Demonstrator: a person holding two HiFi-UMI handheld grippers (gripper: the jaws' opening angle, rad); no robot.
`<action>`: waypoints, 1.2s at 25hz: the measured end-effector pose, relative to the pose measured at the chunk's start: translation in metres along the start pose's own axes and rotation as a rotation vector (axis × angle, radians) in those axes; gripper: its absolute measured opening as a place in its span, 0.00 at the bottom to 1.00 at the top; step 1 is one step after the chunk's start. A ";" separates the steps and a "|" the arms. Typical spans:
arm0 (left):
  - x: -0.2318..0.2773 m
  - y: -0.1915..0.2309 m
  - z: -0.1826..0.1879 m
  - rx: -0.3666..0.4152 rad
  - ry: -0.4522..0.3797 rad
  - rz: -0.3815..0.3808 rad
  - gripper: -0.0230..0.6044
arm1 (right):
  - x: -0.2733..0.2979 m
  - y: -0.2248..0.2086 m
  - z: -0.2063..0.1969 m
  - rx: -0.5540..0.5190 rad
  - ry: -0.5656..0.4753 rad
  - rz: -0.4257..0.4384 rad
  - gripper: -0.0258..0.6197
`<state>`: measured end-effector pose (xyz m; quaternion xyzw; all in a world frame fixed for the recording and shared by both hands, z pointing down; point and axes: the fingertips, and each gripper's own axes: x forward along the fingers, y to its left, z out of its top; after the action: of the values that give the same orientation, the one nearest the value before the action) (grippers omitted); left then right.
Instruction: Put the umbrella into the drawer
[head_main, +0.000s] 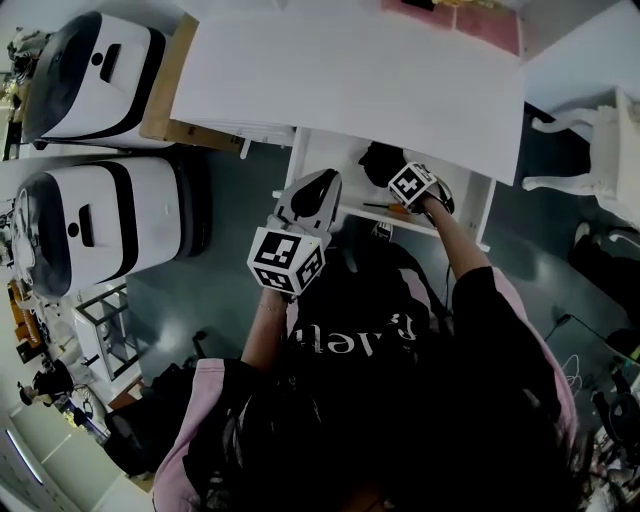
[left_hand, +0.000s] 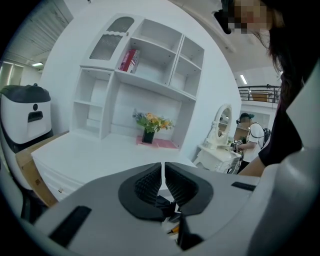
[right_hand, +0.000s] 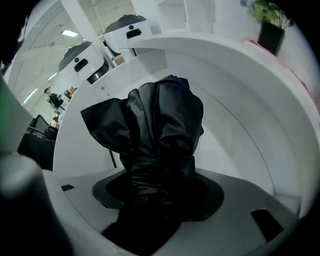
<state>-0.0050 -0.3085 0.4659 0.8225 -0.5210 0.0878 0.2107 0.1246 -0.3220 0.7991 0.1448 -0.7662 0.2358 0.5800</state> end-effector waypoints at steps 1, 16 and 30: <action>0.000 0.000 -0.002 -0.005 0.005 0.001 0.09 | 0.001 -0.003 -0.001 0.002 0.001 -0.006 0.50; -0.012 0.008 -0.009 -0.004 0.033 0.015 0.09 | 0.012 -0.007 -0.018 -0.057 0.010 -0.140 0.50; -0.059 0.001 -0.029 -0.009 0.026 -0.065 0.09 | -0.088 0.018 -0.020 0.225 -0.250 -0.264 0.50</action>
<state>-0.0293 -0.2481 0.4704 0.8368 -0.4916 0.0894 0.2238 0.1576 -0.3009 0.7161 0.3359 -0.7753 0.2219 0.4867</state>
